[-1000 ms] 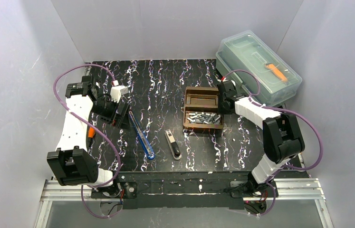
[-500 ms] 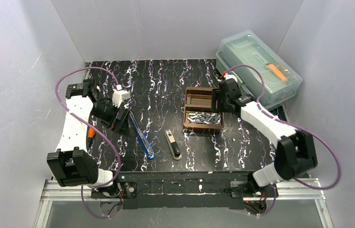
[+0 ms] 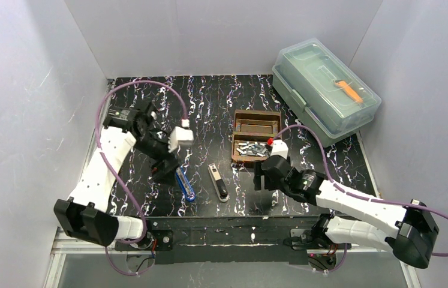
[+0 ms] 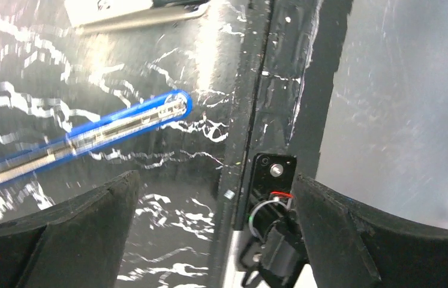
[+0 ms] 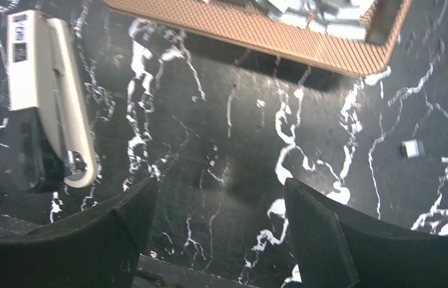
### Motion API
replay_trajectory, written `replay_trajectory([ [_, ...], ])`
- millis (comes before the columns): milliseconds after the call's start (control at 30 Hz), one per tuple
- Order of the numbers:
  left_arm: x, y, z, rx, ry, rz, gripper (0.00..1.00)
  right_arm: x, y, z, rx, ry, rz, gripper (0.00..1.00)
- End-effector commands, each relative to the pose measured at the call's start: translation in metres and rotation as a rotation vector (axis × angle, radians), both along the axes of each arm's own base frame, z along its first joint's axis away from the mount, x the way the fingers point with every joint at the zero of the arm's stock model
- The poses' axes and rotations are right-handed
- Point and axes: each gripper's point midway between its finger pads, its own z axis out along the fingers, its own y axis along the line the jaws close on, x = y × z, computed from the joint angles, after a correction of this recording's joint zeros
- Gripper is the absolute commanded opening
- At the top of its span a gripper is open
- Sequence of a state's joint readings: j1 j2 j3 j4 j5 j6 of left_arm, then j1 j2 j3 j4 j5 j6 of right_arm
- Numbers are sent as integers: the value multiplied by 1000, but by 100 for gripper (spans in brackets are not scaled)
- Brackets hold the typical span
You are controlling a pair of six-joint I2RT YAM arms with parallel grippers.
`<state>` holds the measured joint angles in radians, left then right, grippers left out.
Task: Load the staples into the stapler
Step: Move the staple box to the center of the board, then open the stapler at the center of the board.
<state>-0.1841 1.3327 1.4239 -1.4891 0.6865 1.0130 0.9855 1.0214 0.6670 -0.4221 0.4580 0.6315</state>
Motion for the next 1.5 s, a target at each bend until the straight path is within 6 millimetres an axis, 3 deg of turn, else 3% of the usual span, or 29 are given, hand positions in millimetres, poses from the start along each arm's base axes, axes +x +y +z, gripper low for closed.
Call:
replay_trajectory([
  [0,-15,-20,2,21,-194,-328,98,2,-3,11,100,-18,-97,83],
  [300,-7,-85,-62,53,-537,-827,97,-7,-1,6,80,68,-111,82],
  [500,12,-135,-92,-2,-685,-915,90,-9,-3,8,79,92,-138,82],
  [800,9,-162,-134,-20,-680,-1013,90,-9,-4,13,86,81,-132,81],
  [933,10,-169,-149,8,-652,-1045,85,-6,0,17,79,73,-108,81],
  [1100,10,-170,-160,23,-641,-1073,77,-11,6,3,90,106,-83,80],
  [1233,13,-174,-163,28,-650,-1063,65,-14,12,-4,119,122,-61,80],
  [1467,21,-179,-161,55,-652,-1003,22,-17,18,-15,150,162,-34,80],
])
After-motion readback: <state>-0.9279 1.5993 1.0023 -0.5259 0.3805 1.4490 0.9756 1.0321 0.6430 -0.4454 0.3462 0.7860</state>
